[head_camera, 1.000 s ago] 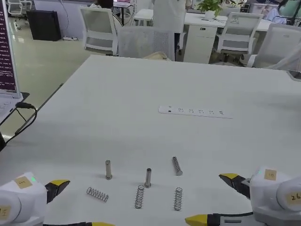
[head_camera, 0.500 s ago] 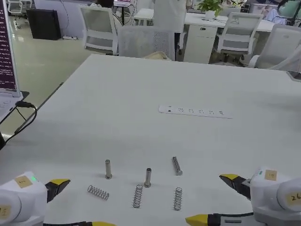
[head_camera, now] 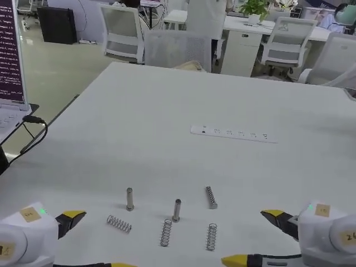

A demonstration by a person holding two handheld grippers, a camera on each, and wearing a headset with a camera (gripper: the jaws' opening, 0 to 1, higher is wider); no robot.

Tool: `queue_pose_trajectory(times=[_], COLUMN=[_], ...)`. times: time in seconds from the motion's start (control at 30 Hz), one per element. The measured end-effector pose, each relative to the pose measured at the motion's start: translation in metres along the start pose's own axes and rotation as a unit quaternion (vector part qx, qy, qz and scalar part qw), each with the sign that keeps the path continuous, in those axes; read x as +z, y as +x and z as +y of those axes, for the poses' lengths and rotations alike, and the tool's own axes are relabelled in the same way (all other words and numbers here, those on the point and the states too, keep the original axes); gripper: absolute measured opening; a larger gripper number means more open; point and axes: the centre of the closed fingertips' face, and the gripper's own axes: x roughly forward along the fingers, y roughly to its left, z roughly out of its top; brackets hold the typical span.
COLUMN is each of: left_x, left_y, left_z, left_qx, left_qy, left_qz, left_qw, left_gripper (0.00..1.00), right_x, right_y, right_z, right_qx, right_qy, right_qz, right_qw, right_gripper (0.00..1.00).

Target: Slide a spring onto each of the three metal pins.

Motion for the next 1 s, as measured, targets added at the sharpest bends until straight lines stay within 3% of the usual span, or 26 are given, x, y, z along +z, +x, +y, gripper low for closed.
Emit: queue_pose_trajectory(times=[0.57, 1.0], left_x=[0.003, 0.008], left_y=[0.001, 0.001], left_z=[-0.004, -0.007], left_qx=[-0.005, -0.005], left_qy=[0.002, 0.004], left_qz=[-0.01, -0.016], left_qw=[0.9999, 0.9998], left_gripper=[0.94, 0.93], right_x=[0.024, 0.039], right_y=[0.008, 0.021], right_z=[-0.014, -0.035], right_qx=[-0.01, -0.025], right_qy=[-0.016, -0.015], right_qz=[0.022, 0.04], right_qw=[0.9996, 0.9988], right_gripper=[0.72, 0.62])
